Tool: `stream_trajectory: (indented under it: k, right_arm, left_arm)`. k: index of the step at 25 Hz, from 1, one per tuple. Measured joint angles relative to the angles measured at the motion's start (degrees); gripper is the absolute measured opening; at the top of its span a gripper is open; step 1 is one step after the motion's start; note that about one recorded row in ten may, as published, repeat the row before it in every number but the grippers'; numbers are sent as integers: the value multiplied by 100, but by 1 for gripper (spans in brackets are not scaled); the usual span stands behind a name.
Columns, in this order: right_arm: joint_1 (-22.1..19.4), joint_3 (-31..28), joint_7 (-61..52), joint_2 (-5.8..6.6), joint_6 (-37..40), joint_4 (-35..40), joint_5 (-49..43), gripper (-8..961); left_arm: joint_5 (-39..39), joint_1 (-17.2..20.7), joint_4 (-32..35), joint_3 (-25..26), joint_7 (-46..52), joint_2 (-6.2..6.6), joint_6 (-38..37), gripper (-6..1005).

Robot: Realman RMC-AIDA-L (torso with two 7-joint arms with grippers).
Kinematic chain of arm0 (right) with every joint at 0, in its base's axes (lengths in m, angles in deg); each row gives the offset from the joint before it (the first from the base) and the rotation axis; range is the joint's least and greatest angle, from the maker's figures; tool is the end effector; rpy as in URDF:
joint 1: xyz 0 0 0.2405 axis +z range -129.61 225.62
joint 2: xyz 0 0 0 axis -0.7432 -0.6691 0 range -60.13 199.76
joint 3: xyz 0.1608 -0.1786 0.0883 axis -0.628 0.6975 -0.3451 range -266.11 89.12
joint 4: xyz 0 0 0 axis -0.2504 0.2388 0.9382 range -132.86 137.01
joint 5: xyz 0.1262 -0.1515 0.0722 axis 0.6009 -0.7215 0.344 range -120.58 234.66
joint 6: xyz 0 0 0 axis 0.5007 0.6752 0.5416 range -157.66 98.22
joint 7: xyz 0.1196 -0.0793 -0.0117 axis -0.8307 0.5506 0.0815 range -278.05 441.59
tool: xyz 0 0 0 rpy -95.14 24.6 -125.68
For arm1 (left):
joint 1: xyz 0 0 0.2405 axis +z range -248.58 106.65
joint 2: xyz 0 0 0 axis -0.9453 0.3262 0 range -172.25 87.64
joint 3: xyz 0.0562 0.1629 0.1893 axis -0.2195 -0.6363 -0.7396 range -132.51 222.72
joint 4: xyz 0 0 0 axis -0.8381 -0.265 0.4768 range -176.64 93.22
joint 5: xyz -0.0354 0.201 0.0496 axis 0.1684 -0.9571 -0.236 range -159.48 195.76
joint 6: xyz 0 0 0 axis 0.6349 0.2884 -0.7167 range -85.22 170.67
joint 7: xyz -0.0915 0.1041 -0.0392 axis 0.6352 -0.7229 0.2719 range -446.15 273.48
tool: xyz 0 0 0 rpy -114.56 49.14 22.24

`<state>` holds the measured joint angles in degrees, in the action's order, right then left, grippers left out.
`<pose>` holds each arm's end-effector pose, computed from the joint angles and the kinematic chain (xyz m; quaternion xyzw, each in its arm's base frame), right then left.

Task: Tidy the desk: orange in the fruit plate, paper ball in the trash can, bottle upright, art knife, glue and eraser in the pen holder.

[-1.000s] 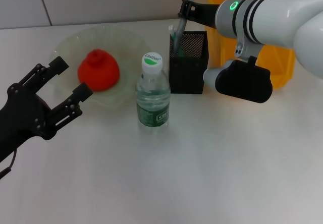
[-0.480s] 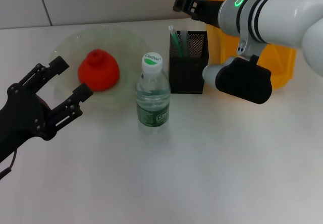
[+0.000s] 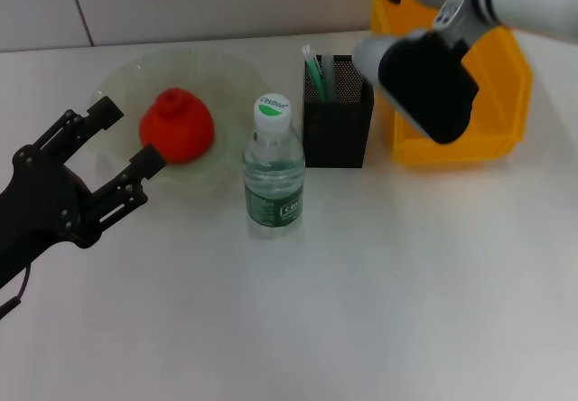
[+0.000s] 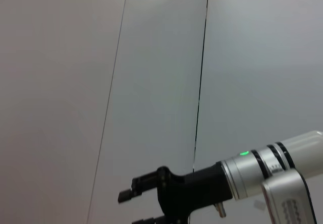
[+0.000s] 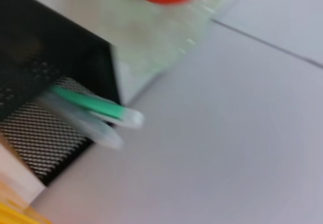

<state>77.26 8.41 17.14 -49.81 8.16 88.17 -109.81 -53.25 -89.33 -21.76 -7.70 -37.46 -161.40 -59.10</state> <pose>0.0983 0.4130 0.0101 -0.6612 -0.5682 -0.3366 0.3560 -0.2686 0.2615 0.0029 -0.8224 -0.1208 -0.4980 0.2469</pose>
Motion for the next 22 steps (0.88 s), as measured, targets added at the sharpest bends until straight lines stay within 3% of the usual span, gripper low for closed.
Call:
stream_trajectory:
  k: [5,8,16,22]
  right_arm:
    - [-113,-278,-724,14,23,366,266,617]
    - [-344,-421,-853,10,-23,611,914,616]
    - [-651,-623,-1508,13,-243,869,1855,771]
    - [-921,-796,-2069,18,-681,822,2977,830]
  left_arm:
    - [3,-32,0,-4,0,1,-5,785]
    - [3,-40,0,-10,0,6,-5,785]
    - [9,-77,4,38,0,19,-11,785]
    - [26,-82,147,42,77,54,-14,787]
